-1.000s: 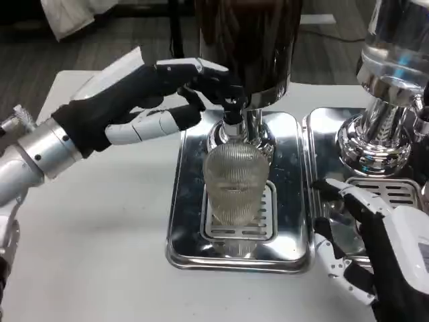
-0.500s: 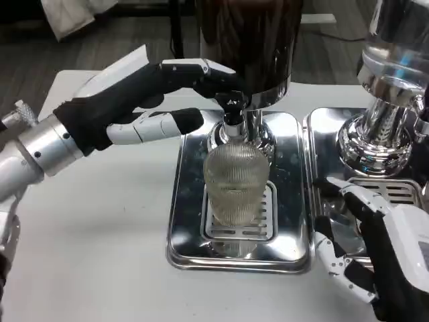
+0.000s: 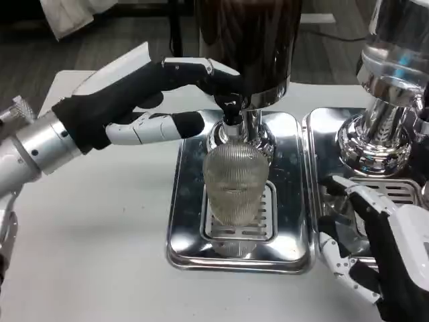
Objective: Grasp the cup under the faucet to collect the drink, then remove the cup.
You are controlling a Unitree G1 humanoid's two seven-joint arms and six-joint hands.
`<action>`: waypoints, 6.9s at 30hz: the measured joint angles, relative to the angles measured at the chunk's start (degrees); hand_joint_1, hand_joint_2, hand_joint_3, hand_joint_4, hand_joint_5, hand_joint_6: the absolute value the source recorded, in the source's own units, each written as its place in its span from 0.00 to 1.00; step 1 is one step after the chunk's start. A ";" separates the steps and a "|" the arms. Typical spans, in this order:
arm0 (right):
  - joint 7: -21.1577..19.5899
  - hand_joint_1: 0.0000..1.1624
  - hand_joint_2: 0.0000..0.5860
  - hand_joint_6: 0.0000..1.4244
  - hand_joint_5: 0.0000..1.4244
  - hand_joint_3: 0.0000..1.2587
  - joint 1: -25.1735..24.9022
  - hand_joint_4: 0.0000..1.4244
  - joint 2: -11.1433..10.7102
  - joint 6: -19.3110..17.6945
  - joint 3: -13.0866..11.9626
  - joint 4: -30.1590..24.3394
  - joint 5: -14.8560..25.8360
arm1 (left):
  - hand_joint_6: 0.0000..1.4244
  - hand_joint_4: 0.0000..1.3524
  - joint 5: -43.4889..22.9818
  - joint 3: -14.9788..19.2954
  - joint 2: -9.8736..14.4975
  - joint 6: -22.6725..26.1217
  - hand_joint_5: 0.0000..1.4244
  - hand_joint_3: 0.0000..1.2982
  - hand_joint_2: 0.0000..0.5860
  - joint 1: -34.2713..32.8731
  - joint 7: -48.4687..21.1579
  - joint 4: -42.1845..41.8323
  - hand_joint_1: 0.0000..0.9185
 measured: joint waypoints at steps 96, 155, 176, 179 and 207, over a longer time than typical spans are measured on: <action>0.04 0.45 0.45 0.18 0.10 0.07 -1.31 0.06 -1.57 -1.49 -1.59 1.78 2.07 | 0.19 0.25 -3.60 0.17 0.29 4.72 0.23 0.28 0.11 5.33 -0.26 -5.90 0.00; 18.51 0.44 0.46 0.19 0.11 0.11 -18.10 0.08 6.15 0.89 -1.24 17.46 31.30 | 0.20 0.25 -4.01 1.05 -0.05 4.14 0.22 0.28 0.11 5.09 0.21 -3.17 0.00; 19.59 0.45 0.33 0.11 0.00 0.00 -24.44 0.00 6.22 -1.16 1.30 21.96 29.61 | 0.20 0.25 -4.02 1.10 0.01 4.09 0.23 0.28 0.13 5.10 0.16 -3.19 0.00; 20.41 0.44 0.32 0.08 0.00 0.00 -25.06 0.00 5.32 -1.16 1.71 22.20 29.45 | 0.20 0.25 -4.02 1.10 0.05 4.09 0.23 0.28 0.13 5.15 0.16 -3.23 0.00; 18.20 0.48 0.29 0.07 0.00 0.00 -28.46 0.00 6.81 -1.09 4.33 26.81 24.49 | 0.21 0.26 -4.05 1.15 0.43 4.88 0.24 0.29 0.17 5.84 0.13 -4.94 0.00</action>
